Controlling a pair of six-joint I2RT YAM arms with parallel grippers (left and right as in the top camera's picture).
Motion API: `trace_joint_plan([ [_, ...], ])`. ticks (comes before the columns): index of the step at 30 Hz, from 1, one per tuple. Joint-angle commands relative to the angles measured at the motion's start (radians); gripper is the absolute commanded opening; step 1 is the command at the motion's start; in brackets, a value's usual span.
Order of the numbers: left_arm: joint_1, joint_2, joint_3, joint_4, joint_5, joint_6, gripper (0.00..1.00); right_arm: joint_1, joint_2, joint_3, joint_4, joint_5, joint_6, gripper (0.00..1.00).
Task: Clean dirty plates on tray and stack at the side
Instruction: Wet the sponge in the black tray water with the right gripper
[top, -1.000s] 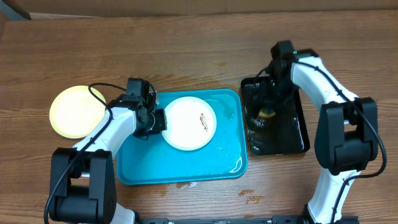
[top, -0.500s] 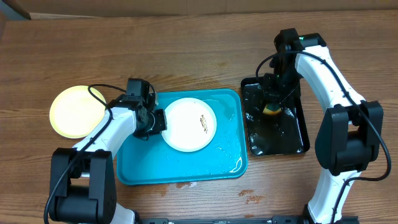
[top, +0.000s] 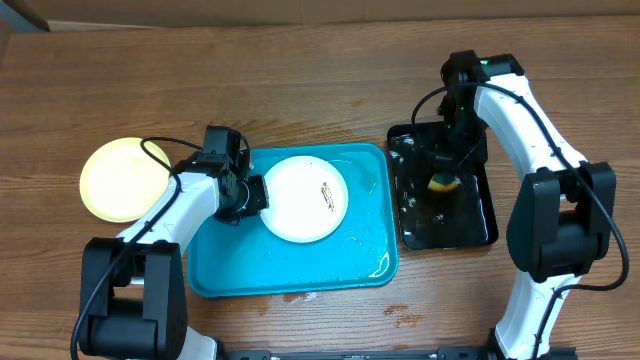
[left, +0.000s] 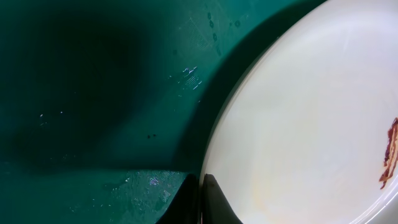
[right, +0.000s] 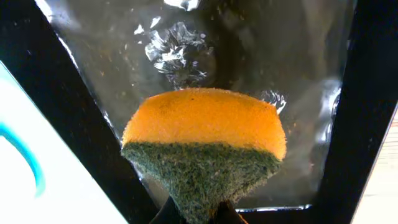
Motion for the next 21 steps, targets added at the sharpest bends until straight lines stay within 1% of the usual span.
trace_joint_plan([
  [1,-0.008,0.011,0.009,-0.004,-0.003,-0.021,0.04,0.004,-0.022,-0.002,-0.016,-0.020,0.013,0.04],
  [3,-0.008,0.011,0.008,-0.003,-0.003,-0.021,0.04,0.004,-0.022,-0.003,0.007,-0.007,0.013,0.04],
  [6,-0.008,0.011,0.008,0.000,-0.003,-0.021,0.04,0.004,-0.022,-0.003,-0.020,-0.024,0.013,0.04],
  [9,-0.008,0.011,0.009,-0.003,-0.003,-0.021,0.04,0.004,-0.022,-0.003,0.004,-0.024,0.012,0.03],
  [13,-0.008,0.011,0.008,-0.003,-0.003,-0.024,0.04,0.004,-0.022,-0.003,-0.004,-0.088,0.012,0.04],
  [15,-0.008,0.011,0.008,-0.007,-0.003,-0.025,0.04,0.004,-0.022,-0.003,-0.003,-0.083,0.012,0.04],
  [18,-0.008,0.011,0.009,-0.006,-0.003,-0.025,0.04,0.004,-0.022,-0.003,-0.050,-0.079,0.013,0.04],
  [21,-0.008,0.011,0.008,-0.006,-0.003,-0.024,0.04,0.004,-0.022,-0.003,-0.064,-0.007,0.064,0.04],
])
